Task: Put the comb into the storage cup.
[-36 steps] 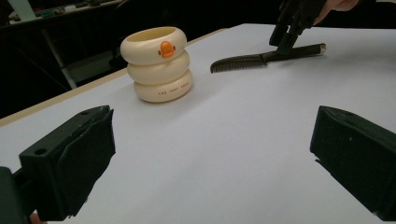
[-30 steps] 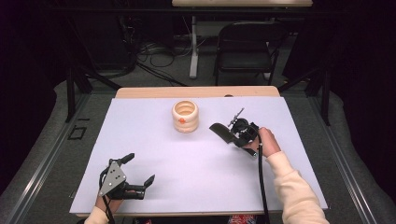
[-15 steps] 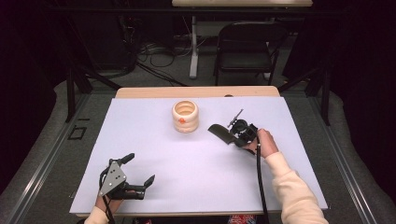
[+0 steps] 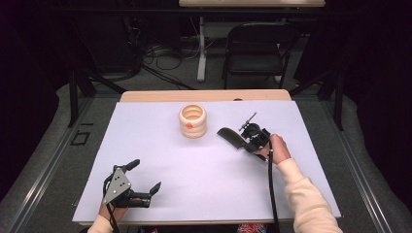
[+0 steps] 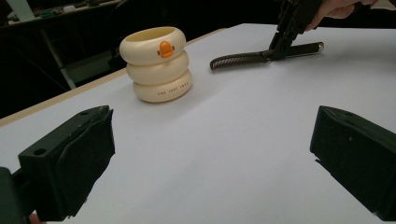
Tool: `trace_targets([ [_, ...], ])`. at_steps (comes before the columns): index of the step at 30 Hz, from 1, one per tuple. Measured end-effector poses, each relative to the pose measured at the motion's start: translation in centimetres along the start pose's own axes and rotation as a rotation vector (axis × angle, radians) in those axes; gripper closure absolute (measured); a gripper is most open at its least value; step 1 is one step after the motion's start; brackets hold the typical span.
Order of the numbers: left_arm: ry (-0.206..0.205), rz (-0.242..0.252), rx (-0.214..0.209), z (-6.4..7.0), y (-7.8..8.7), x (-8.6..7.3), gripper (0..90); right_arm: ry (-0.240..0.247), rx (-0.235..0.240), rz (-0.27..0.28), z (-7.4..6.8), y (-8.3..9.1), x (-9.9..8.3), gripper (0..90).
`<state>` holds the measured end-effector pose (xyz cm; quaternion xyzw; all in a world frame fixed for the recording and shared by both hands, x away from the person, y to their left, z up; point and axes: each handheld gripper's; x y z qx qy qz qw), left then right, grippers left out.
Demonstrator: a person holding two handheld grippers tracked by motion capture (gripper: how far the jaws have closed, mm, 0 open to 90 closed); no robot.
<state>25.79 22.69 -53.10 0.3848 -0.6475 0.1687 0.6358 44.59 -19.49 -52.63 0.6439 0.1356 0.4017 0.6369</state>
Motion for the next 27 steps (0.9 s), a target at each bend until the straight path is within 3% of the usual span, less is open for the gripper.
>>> trace_targets([
  [23,-0.002,-0.004,0.0,0.0,0.0,0.0,0.0,-0.042,0.004,0.1,1.0,1.5,-0.6,72.1],
  [27,-0.004,-0.003,0.0,0.0,0.0,0.0,0.0,-0.031,0.027,0.135,1.3,1.6,-0.7,72.1],
])
Point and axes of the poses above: each handheld gripper's, and its own axes: y roughly backward along the jaws, x roughly out of its top, z roughly to its right
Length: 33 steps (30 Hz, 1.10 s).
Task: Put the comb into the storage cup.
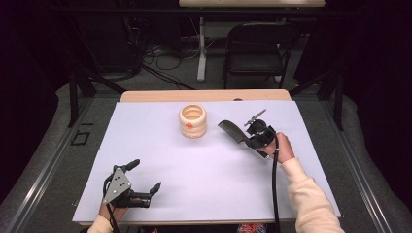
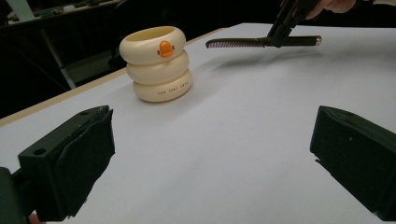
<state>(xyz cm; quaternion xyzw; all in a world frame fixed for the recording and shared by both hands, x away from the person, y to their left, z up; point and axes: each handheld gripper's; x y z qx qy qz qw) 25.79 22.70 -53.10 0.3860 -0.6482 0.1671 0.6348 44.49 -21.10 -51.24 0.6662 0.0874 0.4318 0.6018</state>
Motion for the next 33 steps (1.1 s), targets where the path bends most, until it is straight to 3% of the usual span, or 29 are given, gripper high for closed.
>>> trace_targets([
  [13,0.005,0.004,-0.001,0.0,0.0,0.0,0.0,-0.007,0.018,0.081,0.1,0.5,0.0,72.1],
  [33,-0.005,0.002,-0.005,0.1,0.0,0.0,0.0,0.029,0.039,0.185,-0.6,1.3,0.4,72.2],
])
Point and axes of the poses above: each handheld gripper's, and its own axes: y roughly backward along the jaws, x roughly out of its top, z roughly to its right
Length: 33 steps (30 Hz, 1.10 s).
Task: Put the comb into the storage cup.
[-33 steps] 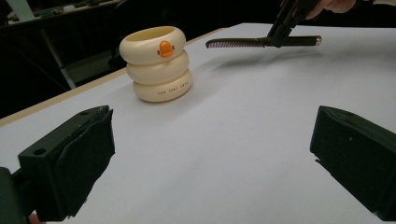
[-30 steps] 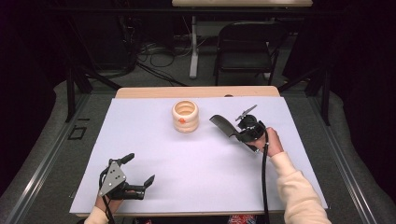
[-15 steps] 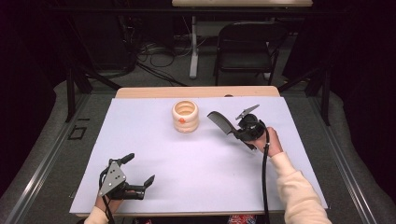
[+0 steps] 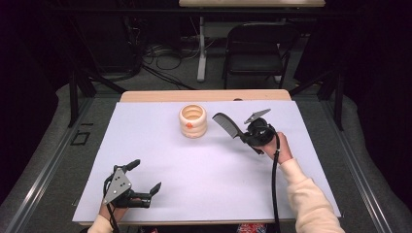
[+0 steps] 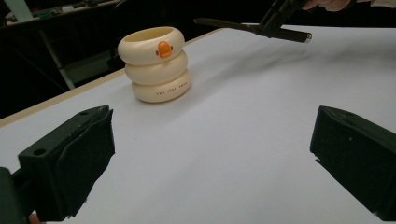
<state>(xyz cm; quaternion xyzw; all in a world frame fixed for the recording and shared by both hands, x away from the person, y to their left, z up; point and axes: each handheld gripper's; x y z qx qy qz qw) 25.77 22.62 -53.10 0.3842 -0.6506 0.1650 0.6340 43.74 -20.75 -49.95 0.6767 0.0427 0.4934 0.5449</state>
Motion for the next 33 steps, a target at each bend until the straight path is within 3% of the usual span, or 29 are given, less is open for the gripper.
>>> trace_targets([
  [33,0.002,-0.005,0.008,0.1,-0.1,0.0,0.1,-0.013,0.01,0.135,-1.3,0.6,0.6,72.2],
])
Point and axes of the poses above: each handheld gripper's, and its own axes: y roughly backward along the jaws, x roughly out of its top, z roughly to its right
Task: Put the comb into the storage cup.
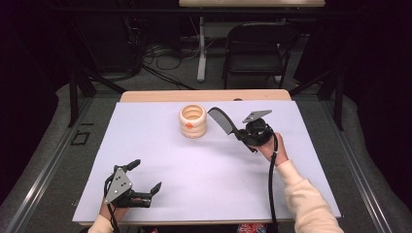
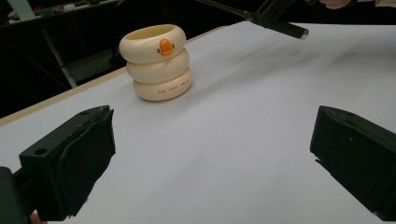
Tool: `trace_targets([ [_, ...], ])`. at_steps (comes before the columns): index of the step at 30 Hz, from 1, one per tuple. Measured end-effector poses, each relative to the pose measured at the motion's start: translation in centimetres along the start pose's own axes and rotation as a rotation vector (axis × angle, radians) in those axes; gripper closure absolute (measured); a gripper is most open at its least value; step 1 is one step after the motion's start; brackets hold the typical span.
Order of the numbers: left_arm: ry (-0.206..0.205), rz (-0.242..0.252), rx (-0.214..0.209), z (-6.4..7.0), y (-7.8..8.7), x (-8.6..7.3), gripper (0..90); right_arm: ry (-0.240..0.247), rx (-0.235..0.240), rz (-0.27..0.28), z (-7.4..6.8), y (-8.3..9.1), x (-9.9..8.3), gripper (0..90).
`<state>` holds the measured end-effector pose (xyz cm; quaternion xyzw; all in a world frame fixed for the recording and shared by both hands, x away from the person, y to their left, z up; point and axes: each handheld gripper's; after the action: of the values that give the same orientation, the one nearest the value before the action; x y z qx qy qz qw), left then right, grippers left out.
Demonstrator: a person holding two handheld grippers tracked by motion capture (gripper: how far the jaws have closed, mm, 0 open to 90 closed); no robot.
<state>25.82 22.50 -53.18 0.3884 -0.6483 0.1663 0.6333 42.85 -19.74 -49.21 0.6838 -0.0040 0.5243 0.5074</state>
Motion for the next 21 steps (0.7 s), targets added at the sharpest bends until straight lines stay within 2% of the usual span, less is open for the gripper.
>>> trace_targets([
  [21,0.001,-0.004,0.004,0.0,-0.1,0.0,0.1,-0.022,-0.018,0.114,-1.1,0.3,0.8,72.1],
])
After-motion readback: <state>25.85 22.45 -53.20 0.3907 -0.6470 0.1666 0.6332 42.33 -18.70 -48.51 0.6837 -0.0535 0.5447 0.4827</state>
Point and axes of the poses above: each handheld gripper's, and its own axes: y roughly backward along the jaws, x roughly out of its top, z roughly to its right
